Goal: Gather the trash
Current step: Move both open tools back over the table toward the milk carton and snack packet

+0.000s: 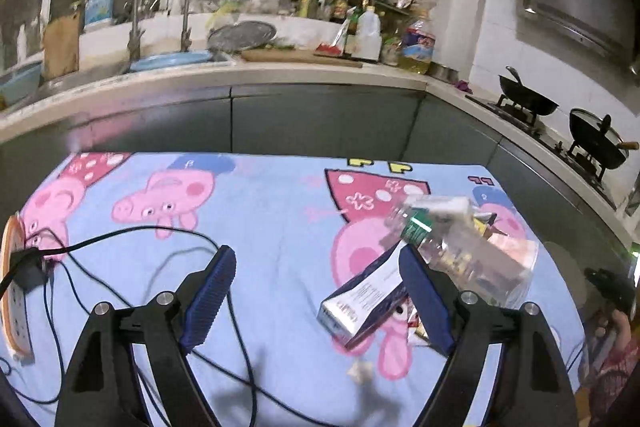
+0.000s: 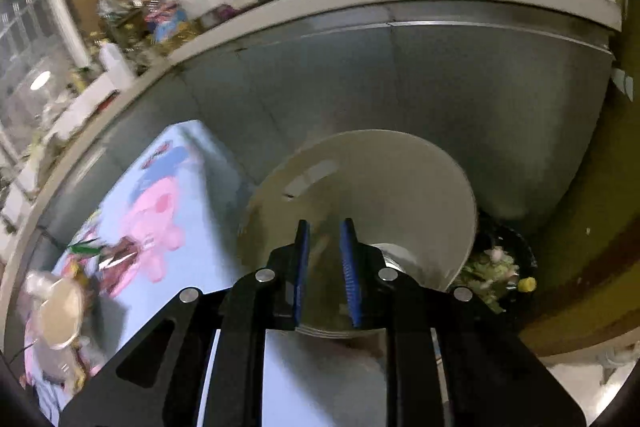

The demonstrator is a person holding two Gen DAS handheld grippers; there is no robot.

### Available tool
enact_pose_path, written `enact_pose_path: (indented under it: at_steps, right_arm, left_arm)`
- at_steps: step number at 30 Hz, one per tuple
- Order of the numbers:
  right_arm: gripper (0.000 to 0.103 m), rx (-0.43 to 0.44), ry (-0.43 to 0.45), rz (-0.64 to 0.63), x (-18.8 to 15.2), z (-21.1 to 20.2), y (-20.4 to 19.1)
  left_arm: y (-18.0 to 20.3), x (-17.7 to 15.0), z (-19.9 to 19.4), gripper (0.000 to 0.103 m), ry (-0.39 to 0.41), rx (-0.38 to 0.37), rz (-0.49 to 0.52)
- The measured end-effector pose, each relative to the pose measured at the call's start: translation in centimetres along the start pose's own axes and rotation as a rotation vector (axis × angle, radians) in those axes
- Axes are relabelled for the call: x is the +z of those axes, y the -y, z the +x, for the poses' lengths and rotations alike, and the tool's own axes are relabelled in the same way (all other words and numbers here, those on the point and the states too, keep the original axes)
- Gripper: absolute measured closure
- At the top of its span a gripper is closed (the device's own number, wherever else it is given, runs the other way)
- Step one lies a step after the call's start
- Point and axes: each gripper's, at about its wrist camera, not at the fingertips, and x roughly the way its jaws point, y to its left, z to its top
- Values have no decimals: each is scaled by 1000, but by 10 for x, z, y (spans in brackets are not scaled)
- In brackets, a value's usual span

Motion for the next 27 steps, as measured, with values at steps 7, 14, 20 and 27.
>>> enact_pose_path:
  at_steps: [7, 14, 20, 27]
  right_arm:
    - [84, 185, -16, -86, -36, -41, -71]
    - [84, 313, -101, -193, -95, -57, -144]
    - [78, 371, -131, -321, -131, -73, -199]
    - [72, 407, -167, -402, -161, -80, -240]
  left_arm:
    - [-15, -13, 7, 20, -9, -45, 10]
    - [-17, -33, 15, 20, -44, -11, 45]
    - [-23, -46, 26, 20, -68, 17, 72]
    - [-26, -60, 32, 20, -89, 12, 114]
